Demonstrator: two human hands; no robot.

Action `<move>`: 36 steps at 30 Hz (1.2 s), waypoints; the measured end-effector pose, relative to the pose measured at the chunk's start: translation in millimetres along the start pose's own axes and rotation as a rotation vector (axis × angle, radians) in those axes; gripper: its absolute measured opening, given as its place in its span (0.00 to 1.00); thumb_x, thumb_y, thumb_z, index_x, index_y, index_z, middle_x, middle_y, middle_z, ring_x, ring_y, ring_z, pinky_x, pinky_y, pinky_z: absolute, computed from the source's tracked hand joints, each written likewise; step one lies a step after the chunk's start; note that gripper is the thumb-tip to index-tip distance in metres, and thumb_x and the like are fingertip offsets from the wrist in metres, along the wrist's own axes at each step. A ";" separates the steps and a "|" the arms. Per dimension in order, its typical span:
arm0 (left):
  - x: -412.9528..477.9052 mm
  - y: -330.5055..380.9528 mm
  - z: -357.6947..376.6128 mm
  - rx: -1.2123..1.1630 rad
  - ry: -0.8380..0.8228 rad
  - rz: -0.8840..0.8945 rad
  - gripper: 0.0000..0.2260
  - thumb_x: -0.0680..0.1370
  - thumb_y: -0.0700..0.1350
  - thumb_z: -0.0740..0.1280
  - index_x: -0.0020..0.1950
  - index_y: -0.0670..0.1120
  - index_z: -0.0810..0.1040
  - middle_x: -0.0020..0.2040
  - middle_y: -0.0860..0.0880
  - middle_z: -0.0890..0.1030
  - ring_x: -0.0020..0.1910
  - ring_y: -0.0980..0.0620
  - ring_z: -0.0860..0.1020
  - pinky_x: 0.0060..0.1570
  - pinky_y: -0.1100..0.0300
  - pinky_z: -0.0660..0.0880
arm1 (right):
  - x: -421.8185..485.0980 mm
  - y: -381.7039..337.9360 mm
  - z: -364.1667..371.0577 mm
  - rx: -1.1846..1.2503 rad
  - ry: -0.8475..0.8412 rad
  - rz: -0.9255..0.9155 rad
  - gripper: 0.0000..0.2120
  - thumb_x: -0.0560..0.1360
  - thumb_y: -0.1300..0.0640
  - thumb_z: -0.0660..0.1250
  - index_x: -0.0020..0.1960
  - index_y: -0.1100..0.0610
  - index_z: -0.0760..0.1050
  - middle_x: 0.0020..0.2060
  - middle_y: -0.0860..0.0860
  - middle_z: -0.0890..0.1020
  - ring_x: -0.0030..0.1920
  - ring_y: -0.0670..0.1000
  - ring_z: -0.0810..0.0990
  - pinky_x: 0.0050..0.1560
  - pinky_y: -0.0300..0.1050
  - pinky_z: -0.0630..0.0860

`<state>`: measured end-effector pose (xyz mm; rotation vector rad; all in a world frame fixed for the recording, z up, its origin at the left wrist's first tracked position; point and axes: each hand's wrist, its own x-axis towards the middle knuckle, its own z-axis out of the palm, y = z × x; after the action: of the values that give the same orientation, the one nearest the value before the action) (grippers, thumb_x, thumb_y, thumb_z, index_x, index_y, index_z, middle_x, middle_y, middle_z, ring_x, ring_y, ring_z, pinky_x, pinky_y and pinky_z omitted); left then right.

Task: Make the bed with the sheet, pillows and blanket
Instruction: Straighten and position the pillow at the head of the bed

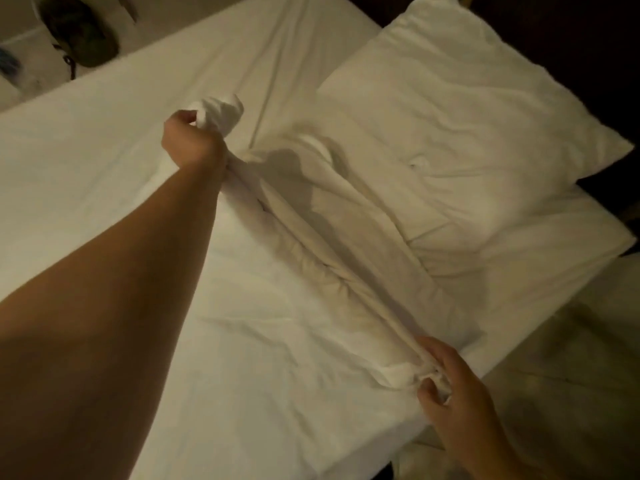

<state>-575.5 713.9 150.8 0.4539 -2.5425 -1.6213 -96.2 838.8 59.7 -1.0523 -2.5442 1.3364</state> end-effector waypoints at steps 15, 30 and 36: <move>-23.4 -45.9 207.1 0.338 -0.446 0.181 0.21 0.79 0.57 0.67 0.68 0.49 0.81 0.66 0.48 0.82 0.66 0.47 0.79 0.69 0.53 0.73 | 118.7 107.6 -26.8 -0.131 -0.040 0.198 0.33 0.72 0.61 0.67 0.61 0.23 0.68 0.60 0.46 0.82 0.55 0.51 0.83 0.52 0.38 0.74; 34.6 -81.0 247.8 0.688 -0.295 -0.144 0.41 0.56 0.73 0.76 0.62 0.51 0.79 0.60 0.47 0.81 0.58 0.41 0.81 0.61 0.46 0.80 | 185.3 74.1 9.8 -0.499 -0.197 0.003 0.30 0.74 0.40 0.65 0.71 0.54 0.73 0.52 0.52 0.81 0.45 0.56 0.83 0.37 0.52 0.81; 39.8 -78.1 229.4 0.696 -0.460 -0.044 0.29 0.65 0.65 0.80 0.53 0.44 0.82 0.50 0.47 0.85 0.47 0.48 0.85 0.54 0.50 0.83 | 192.4 81.0 15.9 -0.515 -0.215 -0.038 0.28 0.75 0.42 0.66 0.71 0.54 0.72 0.53 0.53 0.81 0.46 0.58 0.83 0.39 0.52 0.81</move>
<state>-651.7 871.3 -21.6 0.1841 -3.4432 -0.8656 -205.1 975.3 -55.8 -0.9549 -3.1529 0.8352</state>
